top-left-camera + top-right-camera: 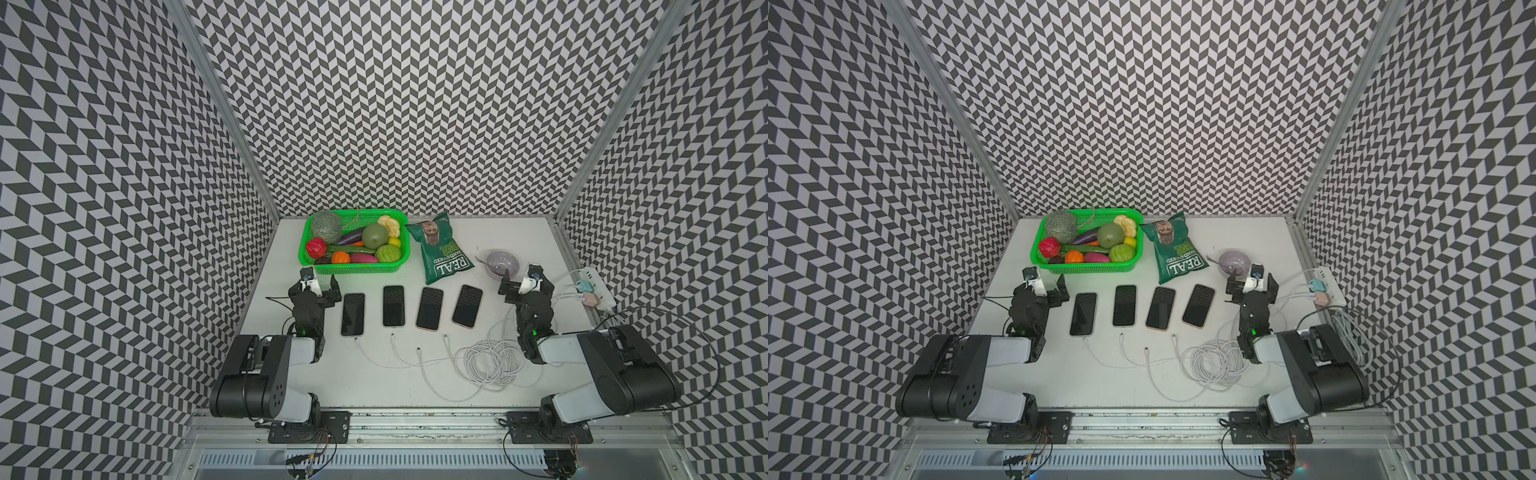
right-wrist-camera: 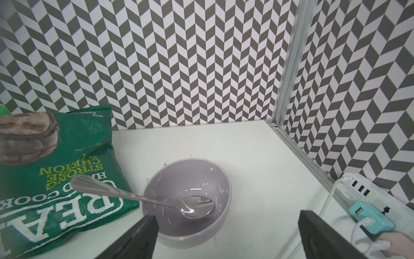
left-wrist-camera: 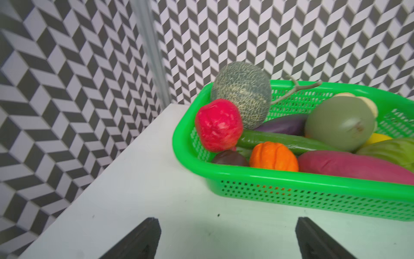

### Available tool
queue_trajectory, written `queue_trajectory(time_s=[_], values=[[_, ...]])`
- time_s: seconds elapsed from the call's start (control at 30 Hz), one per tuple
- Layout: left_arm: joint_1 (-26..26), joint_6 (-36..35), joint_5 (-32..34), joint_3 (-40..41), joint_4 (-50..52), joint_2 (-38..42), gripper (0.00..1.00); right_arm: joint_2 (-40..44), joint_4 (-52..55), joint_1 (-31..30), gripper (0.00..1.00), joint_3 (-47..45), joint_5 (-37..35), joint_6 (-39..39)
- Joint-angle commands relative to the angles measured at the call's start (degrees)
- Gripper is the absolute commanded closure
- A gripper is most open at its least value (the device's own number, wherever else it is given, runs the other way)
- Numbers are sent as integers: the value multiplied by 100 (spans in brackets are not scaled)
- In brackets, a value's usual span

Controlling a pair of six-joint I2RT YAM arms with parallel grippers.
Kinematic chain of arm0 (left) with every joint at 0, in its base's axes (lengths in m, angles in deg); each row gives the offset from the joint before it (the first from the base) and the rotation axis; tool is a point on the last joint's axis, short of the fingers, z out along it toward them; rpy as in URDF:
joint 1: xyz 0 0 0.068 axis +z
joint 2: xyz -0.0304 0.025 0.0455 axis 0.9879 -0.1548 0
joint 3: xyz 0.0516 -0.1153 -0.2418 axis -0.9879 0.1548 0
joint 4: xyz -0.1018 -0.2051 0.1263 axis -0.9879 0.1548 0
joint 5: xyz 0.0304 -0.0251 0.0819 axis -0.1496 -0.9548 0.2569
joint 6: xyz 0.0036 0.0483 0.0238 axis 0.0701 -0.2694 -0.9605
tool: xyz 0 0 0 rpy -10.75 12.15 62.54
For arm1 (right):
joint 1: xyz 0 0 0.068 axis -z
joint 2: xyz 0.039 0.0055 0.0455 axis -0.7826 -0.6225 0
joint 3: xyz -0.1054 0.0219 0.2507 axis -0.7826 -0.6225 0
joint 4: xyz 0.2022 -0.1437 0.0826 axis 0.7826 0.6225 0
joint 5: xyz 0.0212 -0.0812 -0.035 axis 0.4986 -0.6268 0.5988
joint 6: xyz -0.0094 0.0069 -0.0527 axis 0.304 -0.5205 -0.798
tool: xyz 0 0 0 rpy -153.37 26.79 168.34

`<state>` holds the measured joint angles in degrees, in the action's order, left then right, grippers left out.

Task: Unplug the charging cable from the phone
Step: Reset both arms

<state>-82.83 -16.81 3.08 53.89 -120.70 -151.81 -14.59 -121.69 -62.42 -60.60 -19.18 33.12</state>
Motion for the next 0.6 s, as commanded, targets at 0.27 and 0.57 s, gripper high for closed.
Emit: queue_trajectory(time_s=[0.27,0.57], values=[[97,-154,-602,86,-1031,-336,0,-102,-566,731,0,-163,1165,350],[56,-168,-516,96,-1023,-333,0,-173,-894,705,0,-206,1164,321]])
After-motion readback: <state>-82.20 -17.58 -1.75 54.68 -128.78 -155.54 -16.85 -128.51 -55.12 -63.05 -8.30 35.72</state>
